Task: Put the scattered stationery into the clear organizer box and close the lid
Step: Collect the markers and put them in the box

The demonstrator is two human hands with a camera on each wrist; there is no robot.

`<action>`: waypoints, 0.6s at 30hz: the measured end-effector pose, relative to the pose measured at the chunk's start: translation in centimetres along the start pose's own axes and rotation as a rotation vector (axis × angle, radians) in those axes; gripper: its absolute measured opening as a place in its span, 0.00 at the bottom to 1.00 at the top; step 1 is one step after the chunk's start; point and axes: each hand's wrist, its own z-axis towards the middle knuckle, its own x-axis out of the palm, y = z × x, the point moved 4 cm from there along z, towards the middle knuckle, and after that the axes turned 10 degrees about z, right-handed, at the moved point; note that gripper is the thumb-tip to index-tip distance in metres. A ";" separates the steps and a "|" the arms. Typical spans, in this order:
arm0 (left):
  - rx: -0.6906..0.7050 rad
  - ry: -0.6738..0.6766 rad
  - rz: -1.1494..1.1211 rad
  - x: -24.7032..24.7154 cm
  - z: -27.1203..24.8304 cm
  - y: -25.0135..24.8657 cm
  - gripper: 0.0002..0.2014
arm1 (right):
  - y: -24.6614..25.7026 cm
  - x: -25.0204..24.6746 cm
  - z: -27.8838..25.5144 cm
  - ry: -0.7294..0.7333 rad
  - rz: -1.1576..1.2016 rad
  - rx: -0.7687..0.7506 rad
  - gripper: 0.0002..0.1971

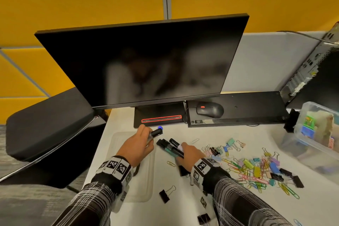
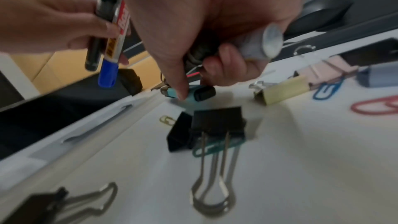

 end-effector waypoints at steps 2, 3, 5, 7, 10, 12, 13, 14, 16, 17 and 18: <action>-0.021 0.008 -0.032 0.1 0.0 -0.4 0.08 | -1.0 -1.3 -1.0 -0.003 0.081 -0.019 0.16; -0.036 0.012 -0.053 0.1 -0.1 -0.8 0.08 | -1.5 -2.3 -1.8 -0.016 0.132 -0.041 0.16; -0.044 -0.001 -0.102 0.3 0.1 -1.9 0.07 | -3.0 -4.2 -3.5 -0.042 0.263 -0.087 0.16; -0.039 -0.013 -0.145 0.4 0.4 -3.3 0.07 | -4.6 -6.4 -5.5 -0.068 0.435 -0.121 0.15; -0.015 0.057 -0.182 1.4 1.5 -6.3 0.06 | -7.0 -10.4 -8.7 -0.150 0.583 -0.128 0.14; -0.026 0.148 -0.213 1.9 1.9 -7.8 0.04 | -7.9 -12.4 -10.1 -0.163 0.663 -0.115 0.11; 0.013 0.179 -0.238 2.7 3.4 -11.8 0.04 | -10.6 -15.2 -12.3 -0.207 0.684 -0.106 0.11; 0.002 0.185 -0.251 2.5 3.4 -11.9 0.04 | -10.6 -15.5 -12.6 -0.206 0.693 -0.119 0.11; 0.005 0.167 -0.324 2.2 3.8 -13.4 0.04 | -11.0 -17.4 -13.9 -0.245 0.716 -0.122 0.11; 0.020 0.147 -0.364 2.2 4.4 -15.1 0.03 | -12.0 -19.0 -15.0 -0.287 0.715 -0.121 0.10; 0.023 0.130 -0.405 2.1 4.8 -16.8 0.03 | -13.2 -20.7 -16.0 -0.333 0.702 -0.116 0.10</action>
